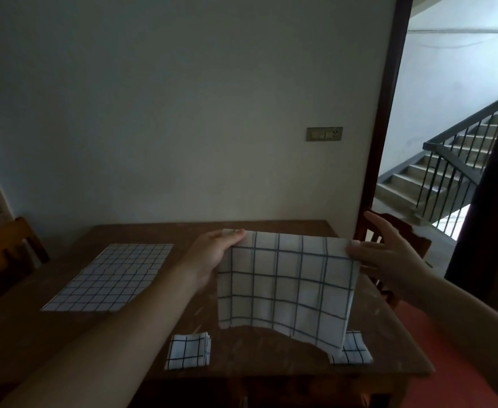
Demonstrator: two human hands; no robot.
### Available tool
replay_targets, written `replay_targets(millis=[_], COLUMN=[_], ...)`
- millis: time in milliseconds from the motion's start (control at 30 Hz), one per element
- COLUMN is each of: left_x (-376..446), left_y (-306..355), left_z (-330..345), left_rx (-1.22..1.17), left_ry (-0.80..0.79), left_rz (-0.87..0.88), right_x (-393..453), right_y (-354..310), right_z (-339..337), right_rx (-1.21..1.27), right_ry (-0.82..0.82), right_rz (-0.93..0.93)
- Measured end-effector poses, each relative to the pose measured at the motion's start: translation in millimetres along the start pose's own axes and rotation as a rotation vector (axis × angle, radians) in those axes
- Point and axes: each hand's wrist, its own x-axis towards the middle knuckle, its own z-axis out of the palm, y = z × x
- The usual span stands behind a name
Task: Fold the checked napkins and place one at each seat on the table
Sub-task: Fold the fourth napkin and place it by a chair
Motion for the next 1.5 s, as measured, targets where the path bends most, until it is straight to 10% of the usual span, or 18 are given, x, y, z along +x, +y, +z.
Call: replay_targets(millis=[733, 1233, 1500], left_x=[-7, 2, 11], left_y=[10, 21, 22], left_z=[-7, 9, -3], left_rx=[0.104, 0.266, 0.17], left_ry=[-0.08, 0.198, 0.127], left_rz=[0.025, 0.331, 0.076], right_x=[8, 8, 14], right_y=[-8, -21, -43], right_z=[1, -16, -8], right_rx=[-0.073, -0.623, -0.51], right_ry=[0.261, 0.273, 0.219], right_rz=[-0.261, -0.457, -0.508])
